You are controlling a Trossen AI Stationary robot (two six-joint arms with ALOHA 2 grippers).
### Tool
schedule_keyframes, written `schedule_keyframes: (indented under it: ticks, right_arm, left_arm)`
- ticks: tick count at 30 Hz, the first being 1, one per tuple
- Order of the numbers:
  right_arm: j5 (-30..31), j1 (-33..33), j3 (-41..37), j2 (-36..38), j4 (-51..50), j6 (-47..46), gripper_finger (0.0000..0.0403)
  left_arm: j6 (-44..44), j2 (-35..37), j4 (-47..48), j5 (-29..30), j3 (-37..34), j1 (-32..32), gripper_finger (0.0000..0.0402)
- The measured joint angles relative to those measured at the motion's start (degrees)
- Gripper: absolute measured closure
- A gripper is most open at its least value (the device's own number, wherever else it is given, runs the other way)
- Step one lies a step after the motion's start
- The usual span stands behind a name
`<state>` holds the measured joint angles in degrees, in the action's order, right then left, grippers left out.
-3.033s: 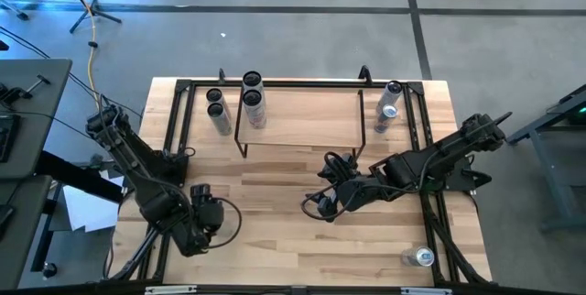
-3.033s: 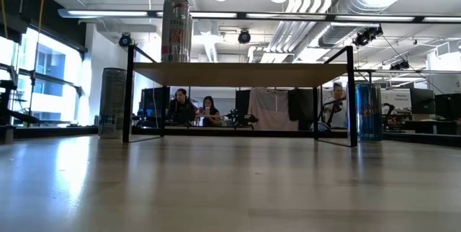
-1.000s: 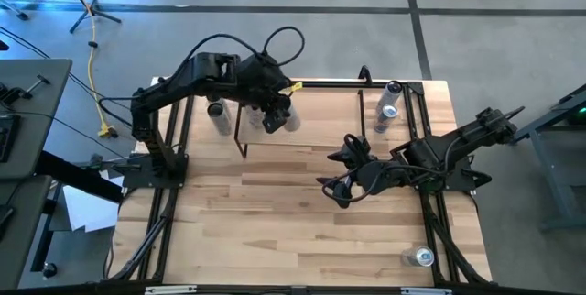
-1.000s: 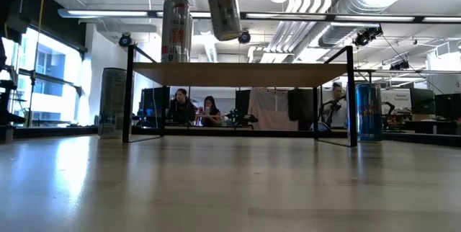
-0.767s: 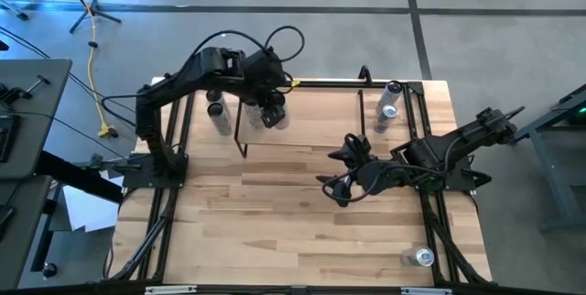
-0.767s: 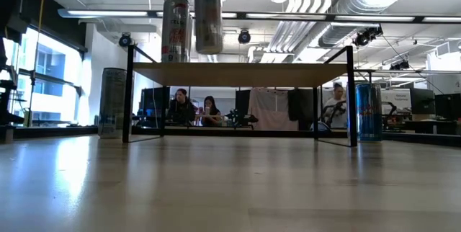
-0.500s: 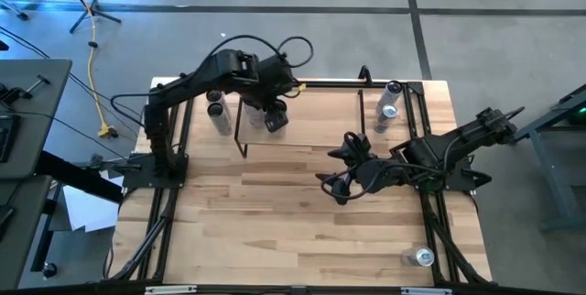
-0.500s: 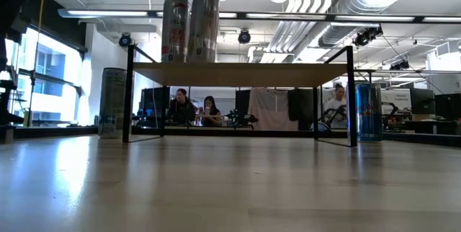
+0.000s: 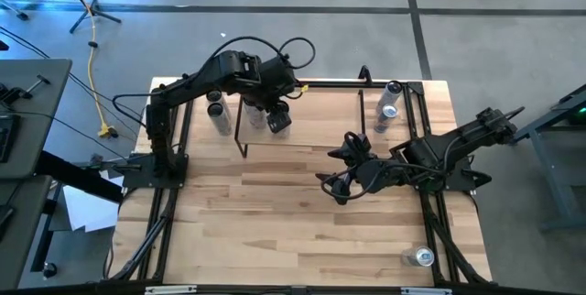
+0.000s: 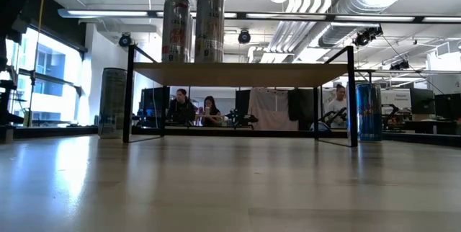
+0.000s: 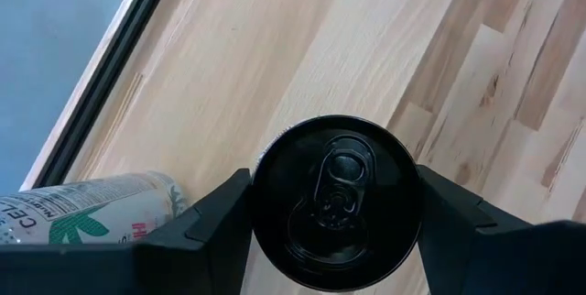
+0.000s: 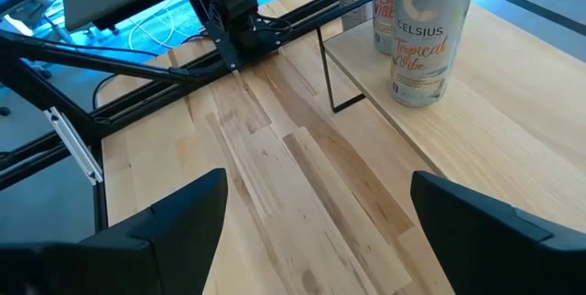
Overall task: Place canned beverage on shelf
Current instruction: Put the bottom white yellow soda can on the shelf
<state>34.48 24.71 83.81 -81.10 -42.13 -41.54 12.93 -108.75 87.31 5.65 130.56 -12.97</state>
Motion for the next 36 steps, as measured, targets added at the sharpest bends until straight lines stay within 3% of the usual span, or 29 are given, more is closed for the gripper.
schedule_keyframes:
  ticks: [13,26,36]
  right_arm:
    - [0.0,0.0,0.0,0.0,0.0,0.0,0.0073]
    - [0.0,0.0,0.0,0.0,0.0,0.0,0.0073]
    - [0.0,0.0,0.0,0.0,0.2,0.4,0.0073]
  left_arm:
    - [-2.6,0.0,0.2,-0.7,0.0,0.0,0.0155]
    - [-3.5,0.5,0.6,-1.2,0.0,0.0,0.0080]
    - [-3.1,4.6,0.1,-2.9,0.0,0.0,0.0055]
